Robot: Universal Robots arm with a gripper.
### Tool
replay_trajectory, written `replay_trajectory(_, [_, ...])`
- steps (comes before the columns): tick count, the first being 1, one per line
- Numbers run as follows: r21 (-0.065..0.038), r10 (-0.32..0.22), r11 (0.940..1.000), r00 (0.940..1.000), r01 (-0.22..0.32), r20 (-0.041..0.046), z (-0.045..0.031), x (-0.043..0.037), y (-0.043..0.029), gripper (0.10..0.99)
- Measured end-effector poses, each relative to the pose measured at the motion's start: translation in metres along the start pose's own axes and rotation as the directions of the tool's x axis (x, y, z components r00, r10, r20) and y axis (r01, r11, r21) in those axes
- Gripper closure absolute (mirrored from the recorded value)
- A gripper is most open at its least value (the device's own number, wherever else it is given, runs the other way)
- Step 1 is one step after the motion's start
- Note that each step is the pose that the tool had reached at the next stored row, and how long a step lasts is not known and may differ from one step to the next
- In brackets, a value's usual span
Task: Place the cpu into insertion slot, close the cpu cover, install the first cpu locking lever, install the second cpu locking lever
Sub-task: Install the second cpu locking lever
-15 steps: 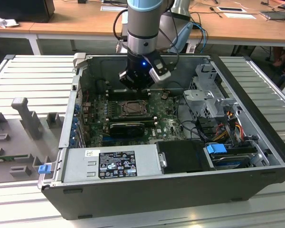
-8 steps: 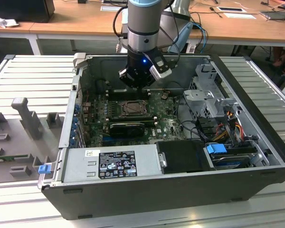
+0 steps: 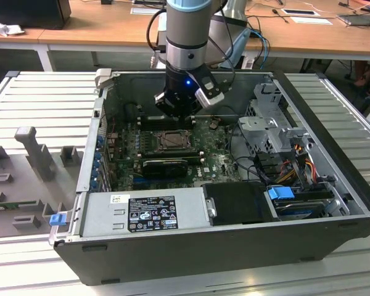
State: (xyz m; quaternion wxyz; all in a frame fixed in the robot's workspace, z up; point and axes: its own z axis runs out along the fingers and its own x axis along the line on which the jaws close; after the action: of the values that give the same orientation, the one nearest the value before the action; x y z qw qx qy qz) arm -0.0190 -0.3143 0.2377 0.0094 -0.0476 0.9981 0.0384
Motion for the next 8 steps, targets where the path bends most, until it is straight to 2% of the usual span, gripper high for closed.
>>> replay_trajectory(8, [0.0,0.0,1.0,1.0,0.0,0.0,-0.0011,0.0013,-0.0135,0.98])
